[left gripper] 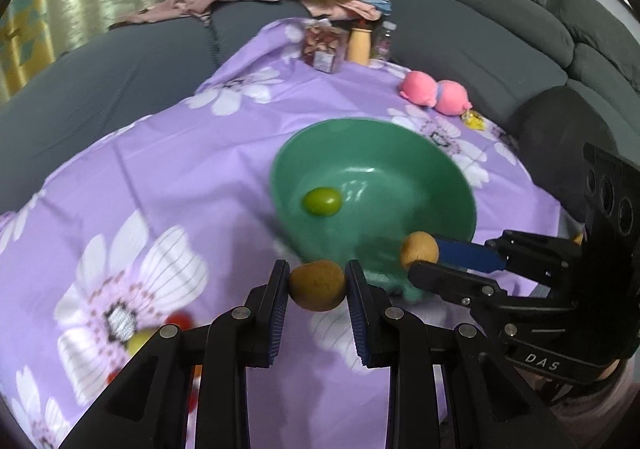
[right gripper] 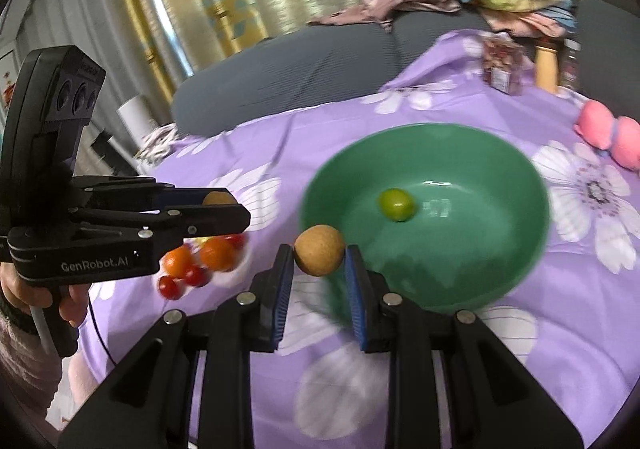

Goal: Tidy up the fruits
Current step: 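Carry both yellow fruits over the green bowl and open both grippers, then withdraw both grippers from the bowl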

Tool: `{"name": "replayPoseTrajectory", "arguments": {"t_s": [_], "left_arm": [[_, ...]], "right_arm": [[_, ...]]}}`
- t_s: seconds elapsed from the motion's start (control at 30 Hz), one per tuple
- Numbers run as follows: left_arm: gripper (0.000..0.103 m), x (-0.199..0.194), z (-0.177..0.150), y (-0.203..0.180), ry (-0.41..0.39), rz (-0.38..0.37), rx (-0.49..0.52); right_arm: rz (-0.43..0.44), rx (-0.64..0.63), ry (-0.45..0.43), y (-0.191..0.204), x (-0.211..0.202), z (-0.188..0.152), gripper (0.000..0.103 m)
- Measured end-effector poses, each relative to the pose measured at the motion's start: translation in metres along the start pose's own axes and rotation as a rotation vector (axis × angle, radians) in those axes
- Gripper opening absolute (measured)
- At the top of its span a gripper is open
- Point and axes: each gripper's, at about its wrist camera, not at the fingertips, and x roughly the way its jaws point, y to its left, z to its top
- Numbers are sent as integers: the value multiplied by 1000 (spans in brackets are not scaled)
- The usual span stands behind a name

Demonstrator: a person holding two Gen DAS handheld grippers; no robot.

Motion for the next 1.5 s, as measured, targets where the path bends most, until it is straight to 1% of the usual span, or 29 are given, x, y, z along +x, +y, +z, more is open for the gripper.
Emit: {"name": "replayPoseTrajectory", "arguments": {"t_s": [0.27, 0.43, 0.53, 0.57, 0.6, 0.63, 0.67, 0.7, 0.8, 0.83, 0.93, 1.13, 1.3, 1.4, 1.5], "left_arm": [[29, 35, 18, -17, 49, -28, 25], [29, 45, 19, -19, 69, -27, 24], [29, 44, 17, -16, 78, -10, 13], [32, 42, 16, -14, 77, -6, 6], [41, 40, 16, -12, 73, -3, 0], [48, 35, 14, -9, 65, 5, -10], [61, 31, 13, -6, 57, 13, -19], [66, 26, 10, -2, 49, 20, -27], [66, 11, 2, 11, 35, 35, -62], [67, 5, -3, 17, 30, 51, -76], [68, -10, -14, 31, 17, 87, -114], [70, -46, -47, 68, -16, 158, -223], [74, -75, -77, 99, -40, 236, -318], [75, -85, -97, 111, -38, 271, -360], [75, -86, -111, 117, -21, 279, -385]], "right_arm": [[-53, 51, -8, -28, -1, 0, 27], [-65, 85, -6, -40, 0, -2, 28], [-58, 113, -14, -45, -4, -3, 29], [-63, 111, -16, -44, -5, -4, 29], [-67, 110, -18, -44, -6, -4, 29], [-66, 113, -20, -44, -7, -4, 29], [-64, 117, -22, -43, -9, -5, 29], [-64, 118, -24, -42, -10, -5, 29], [-62, 114, -27, -39, -14, -6, 30], [-61, 114, -27, -38, -15, -6, 31], [-54, 108, -31, -32, -18, -5, 37], [-29, 68, -22, -14, -19, -4, 38], [-1, 29, -12, 4, -17, -5, 42], [19, 7, 1, 16, -13, -5, 44], [39, -22, 17, 28, -10, -5, 45]]}}
